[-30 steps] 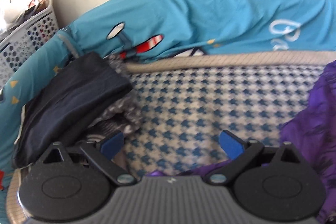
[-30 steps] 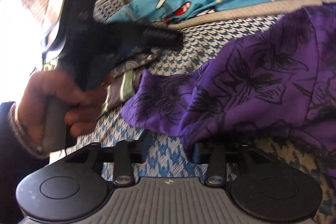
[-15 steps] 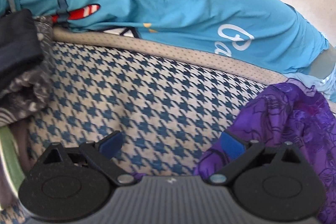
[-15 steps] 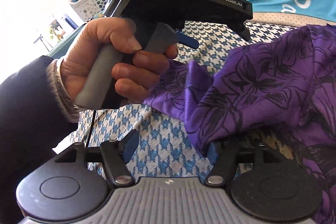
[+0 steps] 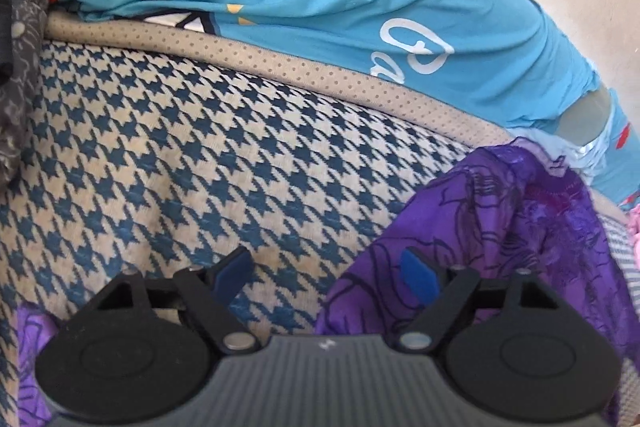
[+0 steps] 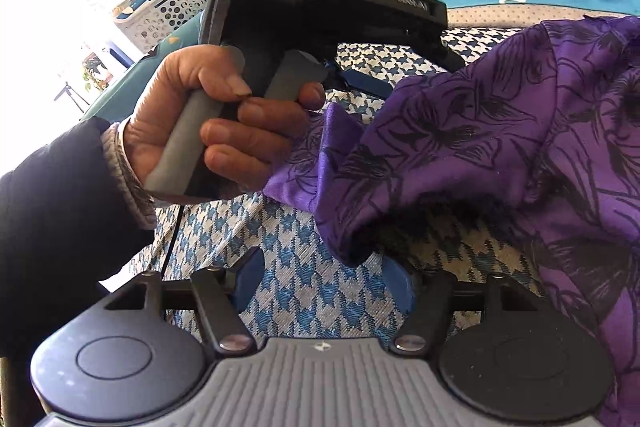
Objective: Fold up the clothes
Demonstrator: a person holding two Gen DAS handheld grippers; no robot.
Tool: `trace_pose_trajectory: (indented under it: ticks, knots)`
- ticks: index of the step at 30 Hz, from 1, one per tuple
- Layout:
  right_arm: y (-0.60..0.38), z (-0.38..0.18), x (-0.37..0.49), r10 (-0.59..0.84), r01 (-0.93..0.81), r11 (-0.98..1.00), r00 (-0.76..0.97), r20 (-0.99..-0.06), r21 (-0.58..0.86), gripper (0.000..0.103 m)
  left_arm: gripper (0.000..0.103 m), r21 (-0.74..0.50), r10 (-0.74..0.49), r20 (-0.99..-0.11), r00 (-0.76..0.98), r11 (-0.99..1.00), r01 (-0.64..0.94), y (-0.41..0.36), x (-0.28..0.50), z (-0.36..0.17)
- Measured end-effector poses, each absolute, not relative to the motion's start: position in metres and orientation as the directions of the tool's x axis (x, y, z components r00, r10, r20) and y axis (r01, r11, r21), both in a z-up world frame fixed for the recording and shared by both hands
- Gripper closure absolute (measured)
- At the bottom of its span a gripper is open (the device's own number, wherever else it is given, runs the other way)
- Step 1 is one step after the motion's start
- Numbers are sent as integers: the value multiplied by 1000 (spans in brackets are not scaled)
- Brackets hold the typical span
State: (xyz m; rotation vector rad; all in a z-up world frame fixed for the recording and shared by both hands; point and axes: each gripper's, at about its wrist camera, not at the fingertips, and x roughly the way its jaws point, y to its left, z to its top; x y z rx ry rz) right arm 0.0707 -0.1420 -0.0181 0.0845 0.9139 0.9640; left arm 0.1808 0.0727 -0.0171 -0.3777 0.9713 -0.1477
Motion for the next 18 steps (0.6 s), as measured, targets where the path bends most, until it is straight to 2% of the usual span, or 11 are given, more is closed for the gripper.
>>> trace_pose_trajectory:
  ticks: [8, 10, 12, 16, 18]
  knots:
    - [-144, -22, 72, 731, -668, 601, 238, -640, 439, 38, 23, -374, -310, -781, 542, 928, -8, 65, 182, -17]
    - [-144, -24, 72, 727, -667, 604, 236, -644, 438, 38, 33, -396, -343, -774, 532, 918, 17, 62, 183, -16]
    - [-144, -25, 73, 726, -665, 605, 234, -647, 438, 38, 47, -411, -375, -770, 517, 910, 47, 57, 184, -15]
    - [-143, -26, 74, 726, -663, 606, 233, -647, 441, 38, 57, -395, -372, -780, 503, 916, 66, 51, 184, -16]
    - [-143, -26, 74, 725, -664, 606, 234, -648, 438, 38, 73, -407, -384, -779, 495, 911, 67, 50, 185, -16]
